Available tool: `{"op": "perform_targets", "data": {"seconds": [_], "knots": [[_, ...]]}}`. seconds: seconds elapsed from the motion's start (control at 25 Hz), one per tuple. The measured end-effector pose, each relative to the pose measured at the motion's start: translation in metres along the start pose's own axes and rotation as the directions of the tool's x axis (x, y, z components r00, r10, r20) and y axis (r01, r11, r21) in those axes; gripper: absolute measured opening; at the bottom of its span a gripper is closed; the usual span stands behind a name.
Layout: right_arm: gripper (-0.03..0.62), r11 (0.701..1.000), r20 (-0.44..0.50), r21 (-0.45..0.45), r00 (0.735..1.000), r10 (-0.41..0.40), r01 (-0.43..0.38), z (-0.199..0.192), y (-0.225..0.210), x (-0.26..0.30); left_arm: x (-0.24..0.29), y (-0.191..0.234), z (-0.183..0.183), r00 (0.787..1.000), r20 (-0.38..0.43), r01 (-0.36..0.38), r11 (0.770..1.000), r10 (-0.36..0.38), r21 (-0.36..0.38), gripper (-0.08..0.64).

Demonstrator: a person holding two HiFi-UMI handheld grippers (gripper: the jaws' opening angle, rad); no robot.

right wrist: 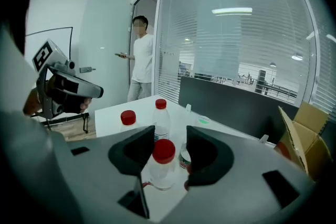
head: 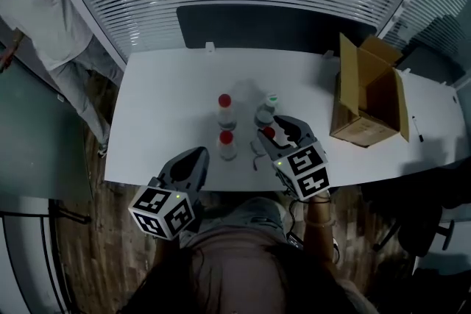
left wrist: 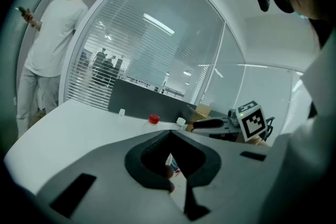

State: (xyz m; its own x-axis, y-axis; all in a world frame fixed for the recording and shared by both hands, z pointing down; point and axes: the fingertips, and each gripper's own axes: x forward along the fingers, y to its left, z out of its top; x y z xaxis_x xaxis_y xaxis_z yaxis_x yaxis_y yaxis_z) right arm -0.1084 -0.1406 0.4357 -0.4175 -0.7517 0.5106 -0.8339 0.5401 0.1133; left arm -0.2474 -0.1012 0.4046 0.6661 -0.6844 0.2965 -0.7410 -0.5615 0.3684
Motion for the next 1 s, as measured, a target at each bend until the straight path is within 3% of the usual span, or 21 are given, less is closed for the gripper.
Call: {"op": "perform_targets", "data": {"seconds": [0.56,0.76,1.0], "knots": [[0.175,0.995,0.122,0.053,0.989,-0.087,0.081,0.01,0.008,-0.047,-0.015,-0.012,-0.008,1.0,0.006,0.011,1.0,-0.011,0.012,0.008],[0.065,0.986,0.184,0.109,0.972,-0.148,0.13,0.004,0.007,-0.074,-0.018,-0.03,-0.014,1.0,0.008,0.013,1.0,-0.013,0.026,0.008],[0.038,0.983,0.207,0.158,0.97,-0.13,0.098,-0.006,0.023,-0.104,-0.029,-0.059,-0.017,1.0,0.019,0.016,0.999,-0.016,0.03,0.008]]}}
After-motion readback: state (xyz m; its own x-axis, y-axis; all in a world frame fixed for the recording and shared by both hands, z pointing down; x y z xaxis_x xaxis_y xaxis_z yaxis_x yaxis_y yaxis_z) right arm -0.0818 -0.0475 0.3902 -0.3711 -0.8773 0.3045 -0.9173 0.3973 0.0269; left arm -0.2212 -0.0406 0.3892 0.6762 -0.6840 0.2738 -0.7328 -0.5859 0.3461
